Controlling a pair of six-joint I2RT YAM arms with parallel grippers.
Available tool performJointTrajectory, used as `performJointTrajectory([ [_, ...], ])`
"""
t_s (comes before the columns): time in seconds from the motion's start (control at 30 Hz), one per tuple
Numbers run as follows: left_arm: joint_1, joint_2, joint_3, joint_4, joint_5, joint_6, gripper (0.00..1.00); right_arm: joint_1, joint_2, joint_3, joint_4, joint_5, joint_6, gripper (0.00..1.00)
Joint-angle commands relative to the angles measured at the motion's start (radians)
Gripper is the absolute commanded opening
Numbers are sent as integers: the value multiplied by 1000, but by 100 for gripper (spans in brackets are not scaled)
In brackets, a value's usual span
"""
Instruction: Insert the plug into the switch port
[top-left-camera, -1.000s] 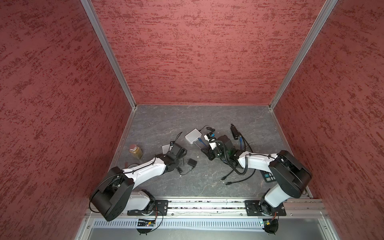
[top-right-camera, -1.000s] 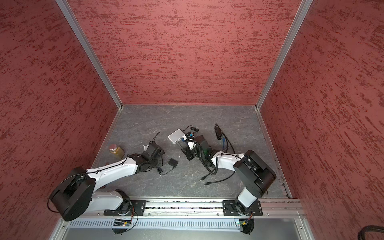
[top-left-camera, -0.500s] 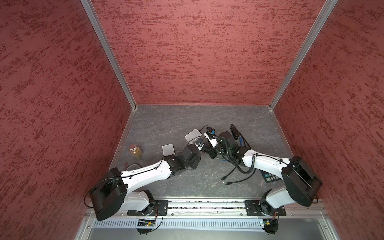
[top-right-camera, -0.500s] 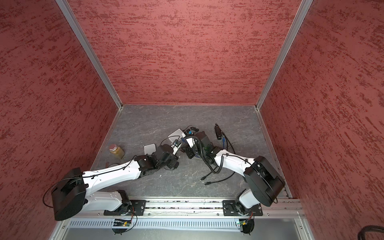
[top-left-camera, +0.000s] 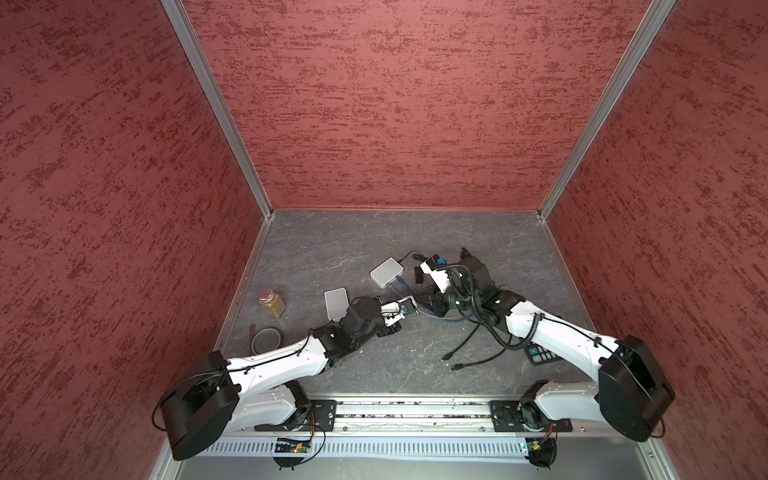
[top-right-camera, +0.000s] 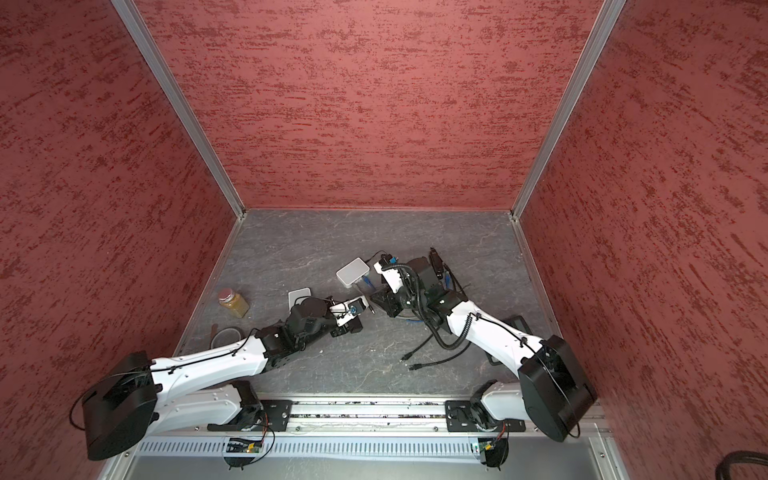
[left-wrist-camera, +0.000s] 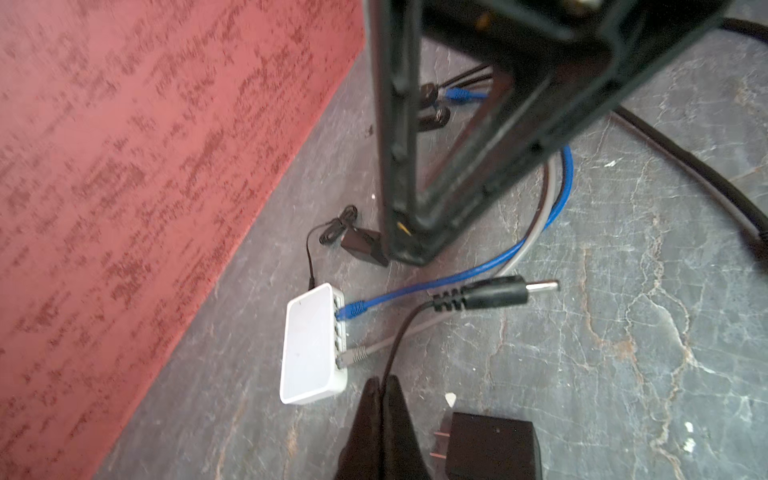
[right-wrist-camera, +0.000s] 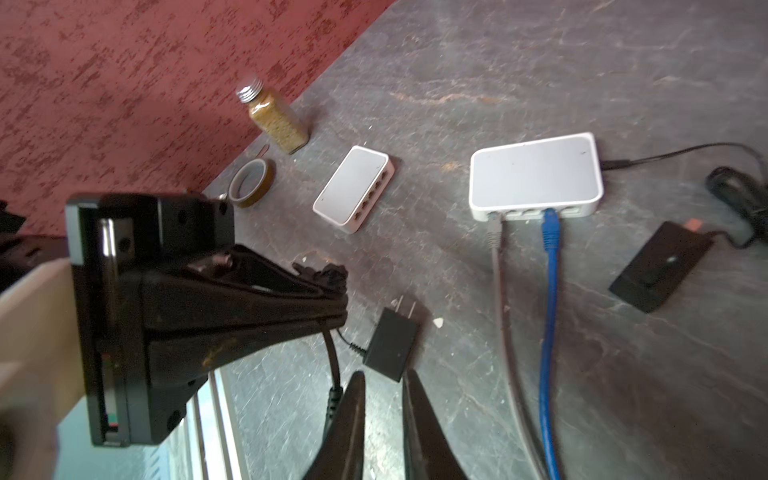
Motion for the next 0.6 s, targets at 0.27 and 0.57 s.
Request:
performJointTrajectory([
  [0.27, 36, -44, -22, 62, 157, 305, 0, -4, -7, 46, -115, -113, -31, 18],
  [0.57, 9, -27, -16, 22, 107, 457, 0, -11, -6, 96, -215, 11, -43, 18],
])
